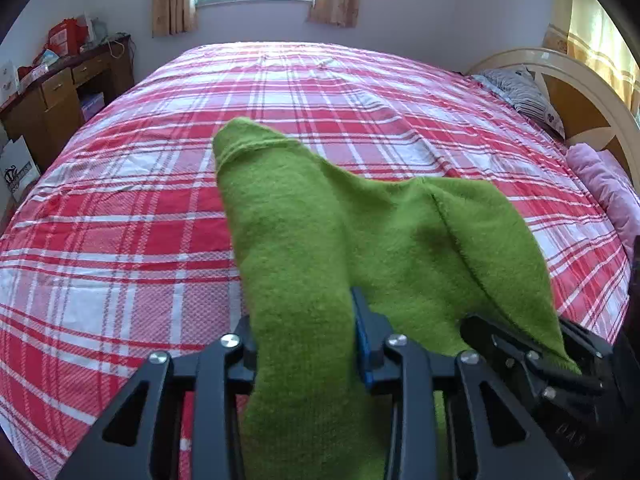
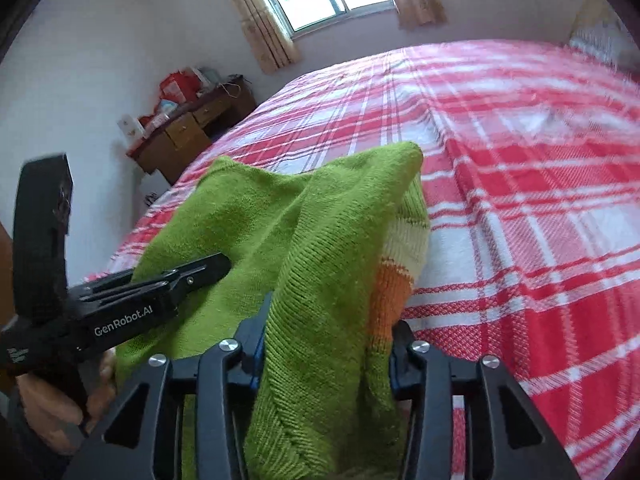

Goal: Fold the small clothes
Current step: 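Lift the folded sweater with both grippers and carry it toward the bed corner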

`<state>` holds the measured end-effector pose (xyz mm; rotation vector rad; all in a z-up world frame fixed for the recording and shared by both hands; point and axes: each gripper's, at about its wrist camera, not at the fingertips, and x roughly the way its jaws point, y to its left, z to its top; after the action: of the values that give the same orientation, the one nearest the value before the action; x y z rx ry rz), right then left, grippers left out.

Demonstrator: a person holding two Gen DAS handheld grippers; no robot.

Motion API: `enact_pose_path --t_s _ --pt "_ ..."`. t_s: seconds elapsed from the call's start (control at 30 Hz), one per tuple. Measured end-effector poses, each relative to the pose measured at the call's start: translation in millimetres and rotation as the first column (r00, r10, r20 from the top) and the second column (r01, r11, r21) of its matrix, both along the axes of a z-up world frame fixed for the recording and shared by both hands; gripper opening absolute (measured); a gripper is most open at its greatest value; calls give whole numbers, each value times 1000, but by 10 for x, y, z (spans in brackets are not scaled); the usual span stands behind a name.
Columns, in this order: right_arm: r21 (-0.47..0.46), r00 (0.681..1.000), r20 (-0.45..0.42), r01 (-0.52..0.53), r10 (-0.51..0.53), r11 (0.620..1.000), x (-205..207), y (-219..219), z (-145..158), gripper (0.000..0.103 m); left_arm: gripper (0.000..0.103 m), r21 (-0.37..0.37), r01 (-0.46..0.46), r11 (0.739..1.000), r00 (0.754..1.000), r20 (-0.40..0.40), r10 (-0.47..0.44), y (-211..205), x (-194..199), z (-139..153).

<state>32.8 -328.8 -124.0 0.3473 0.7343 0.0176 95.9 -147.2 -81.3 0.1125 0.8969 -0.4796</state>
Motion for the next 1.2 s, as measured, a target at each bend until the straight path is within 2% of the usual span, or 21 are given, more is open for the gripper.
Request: enact_pose_path --t_s 0.13,0.47,0.87,1.2 --pt "-56 1000 11 8 -7 998 -124 147 115 41 33 -14 -13 1000 1000 -15 13 55 -90 33" --pt "-34 998 63 1 1 999 -374 423 349 38 32 17 -52 999 998 34 52 275 -386 201" --pt "-58 984 148 -92 100 994 -455 1029 741 37 32 -18 -154 988 983 95 155 824 -583 502" --pt "-106 957 199 -191 209 976 -430 1589 1021 36 32 -44 -250 967 958 136 254 1342 -684 672"
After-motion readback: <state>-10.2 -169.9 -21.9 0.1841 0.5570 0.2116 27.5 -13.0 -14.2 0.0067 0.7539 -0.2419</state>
